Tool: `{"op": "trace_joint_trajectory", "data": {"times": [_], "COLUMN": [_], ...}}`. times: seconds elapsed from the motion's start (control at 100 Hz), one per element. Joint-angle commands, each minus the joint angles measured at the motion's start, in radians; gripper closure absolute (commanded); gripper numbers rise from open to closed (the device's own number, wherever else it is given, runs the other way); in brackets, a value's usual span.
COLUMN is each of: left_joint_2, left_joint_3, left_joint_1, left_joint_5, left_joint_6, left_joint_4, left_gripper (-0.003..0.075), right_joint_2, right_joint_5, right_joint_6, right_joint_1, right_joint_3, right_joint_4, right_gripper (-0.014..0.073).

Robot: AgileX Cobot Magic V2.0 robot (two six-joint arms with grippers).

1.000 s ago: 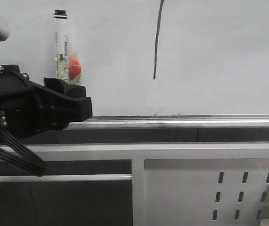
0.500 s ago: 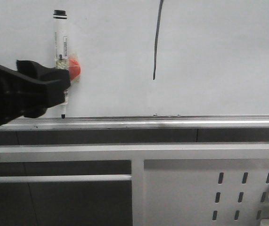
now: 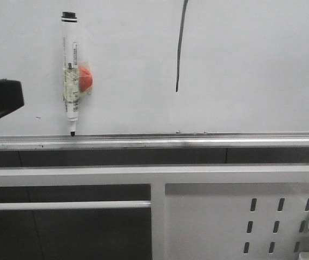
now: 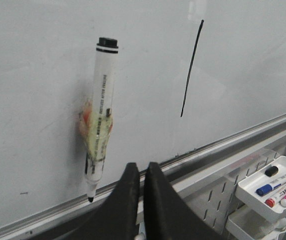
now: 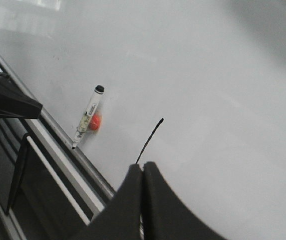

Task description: Write number 1 on whiteboard

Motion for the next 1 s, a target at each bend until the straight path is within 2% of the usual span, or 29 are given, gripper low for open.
{"op": "trace_joint_trajectory", "data": {"times": [0.0,0.12,0.22,0.36,0.49,0.8,0.88,0.99], "left_joint_2": [-0.032,-0.032,-0.032,-0.032,-0.032,-0.049,-0.049,-0.049], "left_joint_3": [0.017,0.045,0.049,0.049,0.047,-0.006,-0.039,-0.072], "left_joint_1": [-0.001,-0.001,-0.001,0.001,0.001,0.001,0.001,0.001], "left_joint_5": [-0.225,-0.225,-0.225,-0.223,-0.213,-0.211,-0.194,-0.19], "left_joint_6": [0.0,-0.006,0.0,0.053,0.126,0.126,0.081,-0.078], "left_joint_4": [-0.004,-0.007,-0.007,-0.009,-0.047,0.006,0.006,0.012], "left_gripper": [0.074,0.074,0.074,0.074,0.074,0.074,0.074,0.074], "right_joint_2": [-0.059,-0.105,-0.106,-0.106,-0.106,-0.106,-0.106,-0.106], "right_joint_5": [-0.134,-0.154,-0.307,-0.388,-0.396,-0.396,-0.396,-0.396], "right_joint_6": [0.003,0.003,0.003,0.003,0.003,0.003,0.003,0.003], "right_joint_1": [-0.005,-0.005,-0.005,-0.005,-0.005,-0.005,-0.005,-0.005], "right_joint_3": [0.093,0.239,0.282,0.281,0.281,0.281,0.281,0.281], "right_joint_4": [0.033,0.188,0.188,0.188,0.188,0.188,0.188,0.188], "right_gripper": [0.0663,0.0663,0.0663,0.0663,0.0663,0.0663,0.0663,0.0663]}}
